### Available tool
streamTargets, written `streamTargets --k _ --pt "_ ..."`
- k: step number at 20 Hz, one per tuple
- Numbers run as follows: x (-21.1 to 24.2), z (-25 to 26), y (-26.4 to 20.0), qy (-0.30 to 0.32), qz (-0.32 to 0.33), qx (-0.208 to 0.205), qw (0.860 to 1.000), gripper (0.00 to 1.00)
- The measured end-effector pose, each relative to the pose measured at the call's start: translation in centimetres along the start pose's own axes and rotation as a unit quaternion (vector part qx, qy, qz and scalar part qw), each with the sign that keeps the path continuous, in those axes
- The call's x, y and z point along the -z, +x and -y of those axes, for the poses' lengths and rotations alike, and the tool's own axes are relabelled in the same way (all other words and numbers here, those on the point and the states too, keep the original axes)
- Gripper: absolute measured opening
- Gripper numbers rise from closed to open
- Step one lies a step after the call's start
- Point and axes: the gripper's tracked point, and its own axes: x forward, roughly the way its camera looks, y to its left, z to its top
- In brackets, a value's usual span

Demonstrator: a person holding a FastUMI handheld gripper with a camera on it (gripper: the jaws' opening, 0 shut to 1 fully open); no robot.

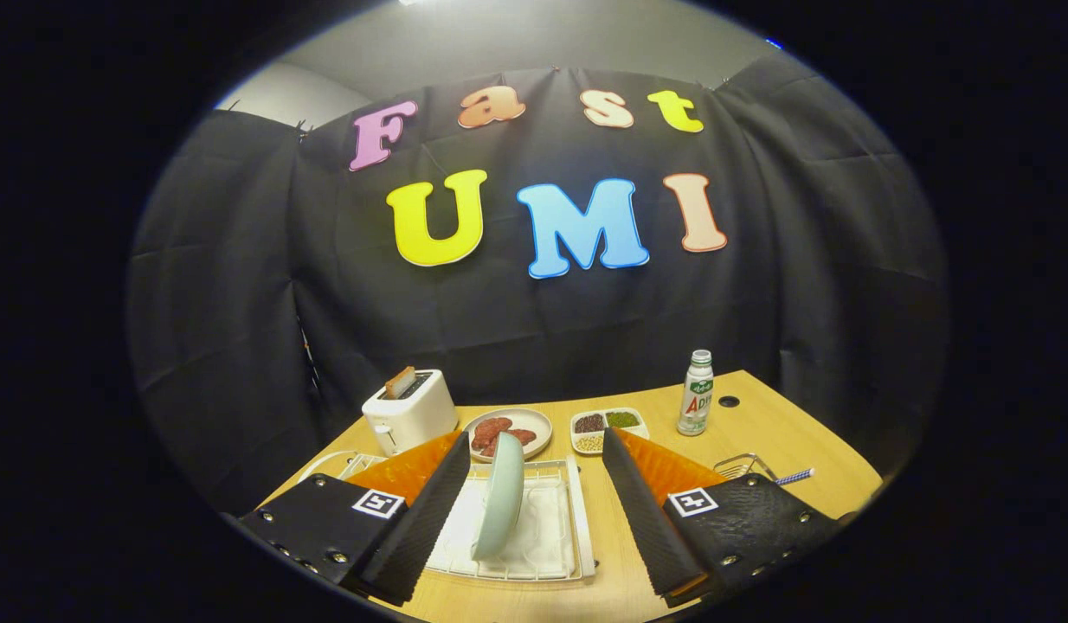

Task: Take the plate from the dish rack, then take the spoon from the basket and place it into the plate.

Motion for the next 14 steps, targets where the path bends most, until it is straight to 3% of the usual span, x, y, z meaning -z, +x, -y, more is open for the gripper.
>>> streamTargets --k 6,8,12,14 --pt "4.6 -1.9 5.5 0.015 -0.09 -0.005 0.996 0.96" --pt "6.6 -2.4 7.3 0.024 -0.128 -0.003 0.992 0.86" --pt "9.8 -2.9 10.5 0.058 -0.191 -0.001 0.98 0.85" --pt "11.1 -3.5 11.4 0.073 -0.215 -0.008 0.974 0.68"
